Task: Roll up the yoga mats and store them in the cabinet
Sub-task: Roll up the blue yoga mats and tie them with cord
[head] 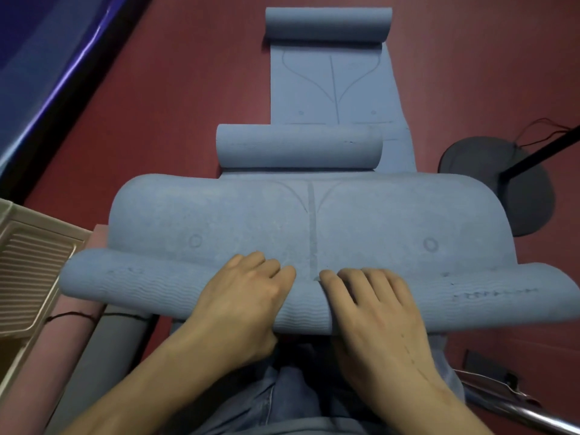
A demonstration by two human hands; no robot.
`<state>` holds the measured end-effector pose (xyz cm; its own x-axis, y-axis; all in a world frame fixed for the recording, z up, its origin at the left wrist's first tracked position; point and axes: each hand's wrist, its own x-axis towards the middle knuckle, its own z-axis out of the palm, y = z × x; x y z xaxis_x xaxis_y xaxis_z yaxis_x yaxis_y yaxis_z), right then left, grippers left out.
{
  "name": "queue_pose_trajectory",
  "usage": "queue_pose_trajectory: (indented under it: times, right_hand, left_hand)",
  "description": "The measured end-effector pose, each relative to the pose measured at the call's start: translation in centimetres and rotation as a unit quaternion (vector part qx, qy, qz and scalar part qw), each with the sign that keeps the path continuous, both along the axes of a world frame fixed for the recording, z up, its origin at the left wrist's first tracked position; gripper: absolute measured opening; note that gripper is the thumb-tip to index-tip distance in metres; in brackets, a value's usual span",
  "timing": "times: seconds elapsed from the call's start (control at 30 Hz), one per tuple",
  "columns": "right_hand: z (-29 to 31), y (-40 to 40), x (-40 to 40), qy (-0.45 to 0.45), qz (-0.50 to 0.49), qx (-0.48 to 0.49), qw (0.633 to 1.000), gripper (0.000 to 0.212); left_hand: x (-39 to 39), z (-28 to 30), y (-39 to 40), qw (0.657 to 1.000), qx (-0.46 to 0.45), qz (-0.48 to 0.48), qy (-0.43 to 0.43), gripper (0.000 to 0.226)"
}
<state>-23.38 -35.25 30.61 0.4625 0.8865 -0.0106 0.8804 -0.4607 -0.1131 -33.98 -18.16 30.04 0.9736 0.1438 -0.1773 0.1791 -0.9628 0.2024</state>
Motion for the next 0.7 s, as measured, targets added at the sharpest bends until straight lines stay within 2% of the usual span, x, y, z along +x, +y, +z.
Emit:
queue_pose_trajectory:
  times: [0.17,0.23,0.33,0.47,0.6,0.7]
  right_hand:
    - [-1.1,1.2,0.0,-0.052,-0.006,0.014,0.999,0.040]
    - [-1.1,2.0,0.6,-0.041,0.013,-0.024,0.999,0.043]
    - [0.4,3.9,1.9,0.007,0.053,-0.120,0.991,0.059]
    - [2.9,5.8,4.5,0.075,0.142,-0.200,0.967,0.047]
    - [4.1,7.2,6.6,0.158,0.140,-0.262,0.942,0.055]
    - [4.3,8.2,7.9,0.231,0.132,-0.322,0.909,0.059]
  left_hand:
    - [-0.1,0.1,-0.1,1.000,0.011,0.027,0.001,0.047]
    - [-0.1,0.0,0.1,0.999,0.018,0.031,0.008,0.048]
    - [0.0,0.1,0.7,0.999,0.021,0.039,-0.006,0.051]
    - [0.2,0.8,0.9,0.995,0.008,0.068,-0.067,0.053]
    - [0.2,1.3,0.5,0.993,0.020,0.083,-0.079,0.052]
    - [-0.8,1.1,-0.3,0.992,0.039,0.075,-0.098,0.064]
